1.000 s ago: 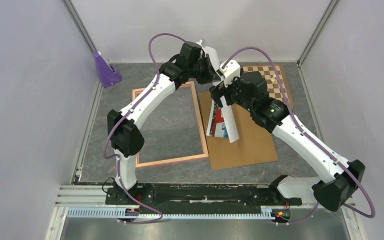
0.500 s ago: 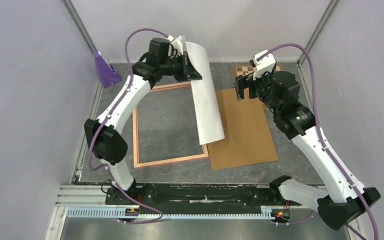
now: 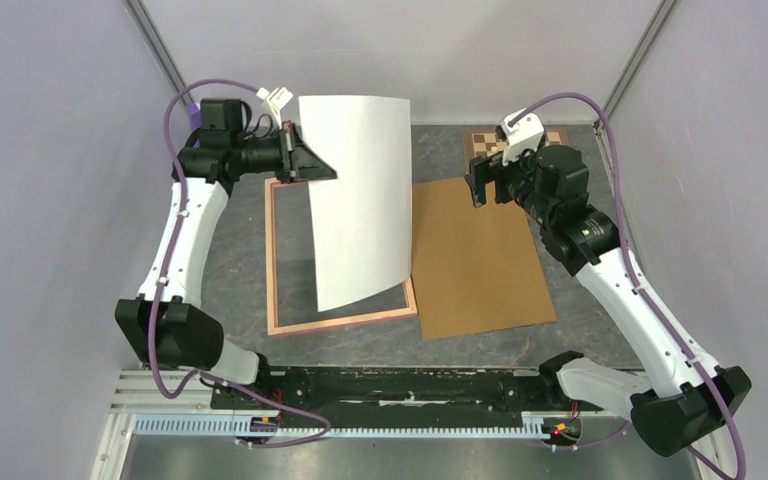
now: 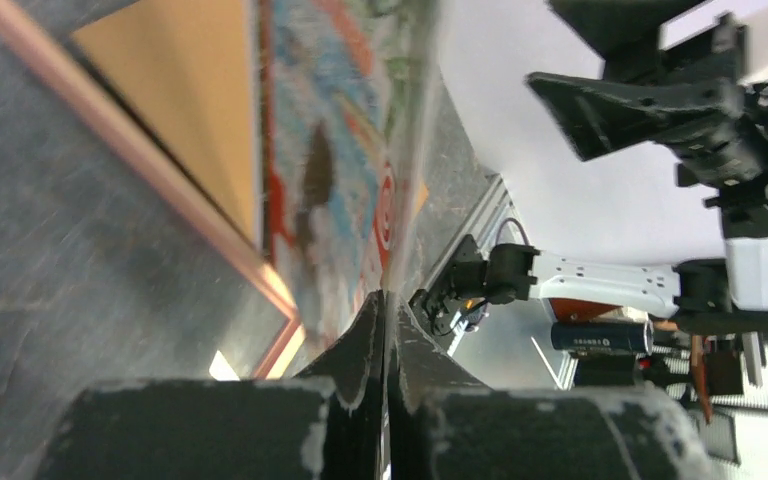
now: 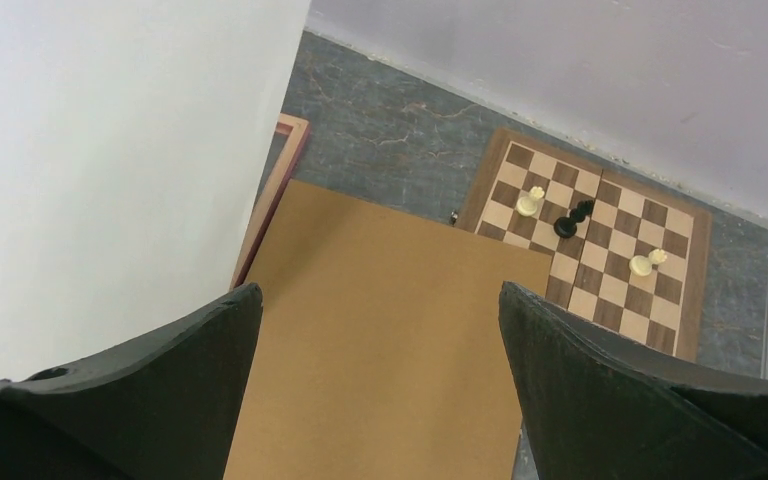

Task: Put the photo into the frame
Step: Turn over the photo from the photo frame.

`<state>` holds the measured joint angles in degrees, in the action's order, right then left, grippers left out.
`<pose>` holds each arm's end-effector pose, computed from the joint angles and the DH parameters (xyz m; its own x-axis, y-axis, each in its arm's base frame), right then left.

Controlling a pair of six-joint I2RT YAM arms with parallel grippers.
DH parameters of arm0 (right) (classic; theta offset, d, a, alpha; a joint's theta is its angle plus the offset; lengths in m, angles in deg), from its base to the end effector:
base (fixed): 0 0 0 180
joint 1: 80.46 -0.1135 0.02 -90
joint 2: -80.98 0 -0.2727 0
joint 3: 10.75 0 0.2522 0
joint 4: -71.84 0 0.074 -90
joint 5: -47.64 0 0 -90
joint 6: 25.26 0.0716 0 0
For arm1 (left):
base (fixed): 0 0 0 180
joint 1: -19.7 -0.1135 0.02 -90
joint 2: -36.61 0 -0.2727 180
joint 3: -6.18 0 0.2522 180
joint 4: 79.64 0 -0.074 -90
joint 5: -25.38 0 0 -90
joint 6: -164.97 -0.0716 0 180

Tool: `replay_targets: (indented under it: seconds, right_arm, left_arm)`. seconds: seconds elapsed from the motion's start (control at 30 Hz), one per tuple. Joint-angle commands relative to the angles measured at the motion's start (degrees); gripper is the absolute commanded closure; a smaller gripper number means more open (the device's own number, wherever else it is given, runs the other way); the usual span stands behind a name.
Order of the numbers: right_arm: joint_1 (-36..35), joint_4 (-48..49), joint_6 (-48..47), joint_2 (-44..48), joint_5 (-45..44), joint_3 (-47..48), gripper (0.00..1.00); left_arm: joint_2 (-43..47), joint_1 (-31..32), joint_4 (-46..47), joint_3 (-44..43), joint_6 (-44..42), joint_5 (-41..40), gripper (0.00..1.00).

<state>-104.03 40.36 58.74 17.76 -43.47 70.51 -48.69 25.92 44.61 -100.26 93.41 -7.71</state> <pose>0.2558 0.1101 0.4012 -0.1719 -0.1890 -0.9668 -0.4027 0.9092 -0.1061 0.3175 -0.0950 0.4120 -0.7712 -0.0897 -0.6303 0.5278 0.4635 -0.7118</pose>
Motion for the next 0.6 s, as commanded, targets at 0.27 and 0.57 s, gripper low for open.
replay_targets:
  seconds: [0.27,0.57]
  right_arm:
    - [0.6,2.9,1.1,-0.5,3.5,-1.7,0.09]
    - [0.6,3.0,0.7,-0.5,3.6,-2.5,0.09]
  left_arm:
    - [1.0,-9.4,-12.1,9.4,-18.3,-18.5,0.98]
    - [-1.2,-12.5,-10.5,10.5,-23.6,-28.4,0.98]
